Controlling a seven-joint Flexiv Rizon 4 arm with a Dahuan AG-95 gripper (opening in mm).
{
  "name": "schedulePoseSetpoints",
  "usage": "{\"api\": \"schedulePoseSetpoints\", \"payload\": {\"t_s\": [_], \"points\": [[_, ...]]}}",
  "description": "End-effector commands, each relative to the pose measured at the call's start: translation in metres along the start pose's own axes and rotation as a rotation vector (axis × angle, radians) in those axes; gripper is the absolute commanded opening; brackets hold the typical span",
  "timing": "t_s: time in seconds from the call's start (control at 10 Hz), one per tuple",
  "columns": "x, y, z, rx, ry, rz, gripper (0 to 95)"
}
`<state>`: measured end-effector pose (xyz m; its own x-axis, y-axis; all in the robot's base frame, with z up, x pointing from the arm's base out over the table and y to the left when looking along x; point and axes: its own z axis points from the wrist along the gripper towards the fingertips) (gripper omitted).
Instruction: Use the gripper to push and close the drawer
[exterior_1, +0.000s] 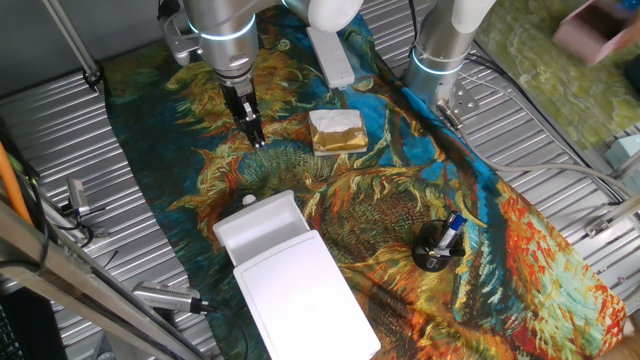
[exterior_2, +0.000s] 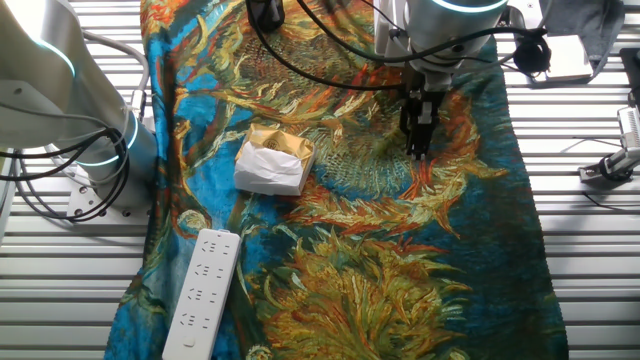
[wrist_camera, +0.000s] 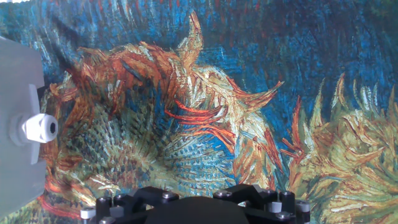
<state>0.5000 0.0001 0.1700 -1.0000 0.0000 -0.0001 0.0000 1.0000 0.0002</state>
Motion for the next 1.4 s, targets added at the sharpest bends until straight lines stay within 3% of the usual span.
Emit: {"api": "schedulePoseSetpoints", "payload": {"t_s": [0.1,1.4], "points": [[0.0,-0.0001,0.0,-0.022,-0.004,0.004,0.0],[0.0,0.0,0.0,-0.014,0.0,0.004,0.0]]}}
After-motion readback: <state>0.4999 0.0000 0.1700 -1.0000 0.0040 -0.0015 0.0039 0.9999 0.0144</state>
